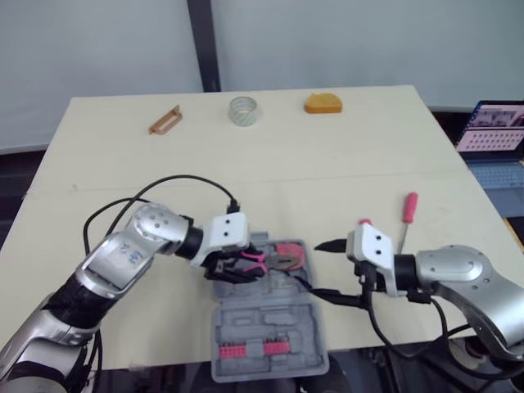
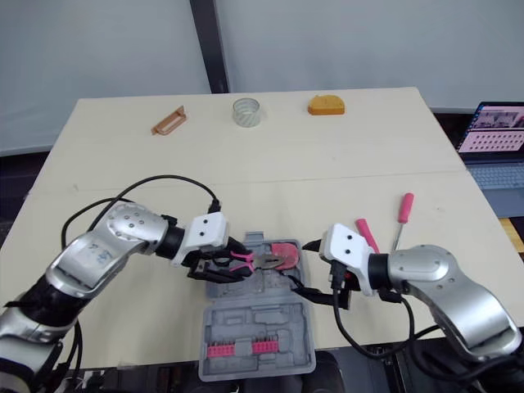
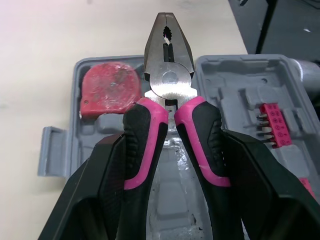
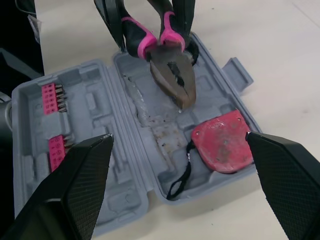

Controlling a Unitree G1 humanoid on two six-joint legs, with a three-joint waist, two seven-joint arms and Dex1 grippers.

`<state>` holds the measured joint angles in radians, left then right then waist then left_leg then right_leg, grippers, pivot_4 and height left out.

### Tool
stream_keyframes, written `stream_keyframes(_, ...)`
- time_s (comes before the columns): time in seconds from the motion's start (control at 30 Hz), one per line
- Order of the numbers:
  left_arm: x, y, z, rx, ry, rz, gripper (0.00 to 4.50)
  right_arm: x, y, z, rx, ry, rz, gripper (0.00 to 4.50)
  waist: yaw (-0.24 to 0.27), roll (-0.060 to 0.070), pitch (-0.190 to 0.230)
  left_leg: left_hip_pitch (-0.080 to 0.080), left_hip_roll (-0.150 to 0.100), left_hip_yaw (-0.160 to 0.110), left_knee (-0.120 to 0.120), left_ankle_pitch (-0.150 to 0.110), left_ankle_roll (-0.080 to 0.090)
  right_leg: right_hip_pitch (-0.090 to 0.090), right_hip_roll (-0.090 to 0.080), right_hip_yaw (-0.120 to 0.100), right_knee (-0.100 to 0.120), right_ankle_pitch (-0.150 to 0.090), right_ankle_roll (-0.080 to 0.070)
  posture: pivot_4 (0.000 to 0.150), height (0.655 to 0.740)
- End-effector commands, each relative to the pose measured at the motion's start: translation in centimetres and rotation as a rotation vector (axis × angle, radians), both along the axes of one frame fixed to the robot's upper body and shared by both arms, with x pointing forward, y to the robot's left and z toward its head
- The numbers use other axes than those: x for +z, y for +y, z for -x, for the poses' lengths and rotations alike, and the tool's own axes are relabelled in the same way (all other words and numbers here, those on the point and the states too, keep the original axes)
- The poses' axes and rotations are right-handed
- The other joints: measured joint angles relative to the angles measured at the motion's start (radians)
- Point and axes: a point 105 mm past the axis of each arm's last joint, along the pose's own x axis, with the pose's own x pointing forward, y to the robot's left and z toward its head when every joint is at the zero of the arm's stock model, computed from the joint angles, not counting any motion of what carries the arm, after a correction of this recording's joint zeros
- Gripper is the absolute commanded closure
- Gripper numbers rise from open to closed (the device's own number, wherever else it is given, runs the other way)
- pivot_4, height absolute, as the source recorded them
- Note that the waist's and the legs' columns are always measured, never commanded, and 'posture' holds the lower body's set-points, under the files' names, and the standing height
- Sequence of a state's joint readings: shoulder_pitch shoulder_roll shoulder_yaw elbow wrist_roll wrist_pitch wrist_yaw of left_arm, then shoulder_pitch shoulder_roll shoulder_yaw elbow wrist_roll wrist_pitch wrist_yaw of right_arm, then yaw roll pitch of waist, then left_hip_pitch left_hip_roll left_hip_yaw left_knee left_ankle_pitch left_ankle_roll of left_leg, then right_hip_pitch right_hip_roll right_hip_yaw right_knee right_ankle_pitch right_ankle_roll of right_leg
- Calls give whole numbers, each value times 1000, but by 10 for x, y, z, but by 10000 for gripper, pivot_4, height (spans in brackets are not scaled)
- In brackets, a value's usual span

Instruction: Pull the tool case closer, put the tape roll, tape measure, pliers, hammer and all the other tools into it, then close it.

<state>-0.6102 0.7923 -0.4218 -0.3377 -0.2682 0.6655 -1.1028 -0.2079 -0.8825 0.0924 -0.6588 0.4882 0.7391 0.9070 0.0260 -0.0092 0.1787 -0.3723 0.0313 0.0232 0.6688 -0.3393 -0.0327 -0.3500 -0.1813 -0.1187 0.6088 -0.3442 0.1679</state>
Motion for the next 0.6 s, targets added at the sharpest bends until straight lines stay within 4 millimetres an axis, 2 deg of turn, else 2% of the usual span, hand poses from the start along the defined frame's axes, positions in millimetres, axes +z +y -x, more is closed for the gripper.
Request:
stream_keyframes(0.03, 8, -9, 1, -68, -41, -7, 20530, 5, 12, 5, 29, -6, 0, 0, 0, 0, 0, 0, 0, 0, 0, 0, 0, 0, 0, 0, 0, 0, 0, 1500, 7400)
stream_keyframes(0.37, 5, -22, -4, -117, -80, -22, 20530, 4, 35, -7, 22, 29, 33, 0, -1, 0, 0, -3, 0, 0, 2, 0, 0, -3, 0, 0, 2, 0, 0, 1500, 7400)
stream_keyframes(0.6, 6, -23, -5, -120, -87, -23, 20530, 0, 41, -10, 20, 59, 54, 0, -2, 0, 0, -4, 0, 0, 3, 0, 0, -4, 0, 0, 3, 0, 0, 1500, 7400)
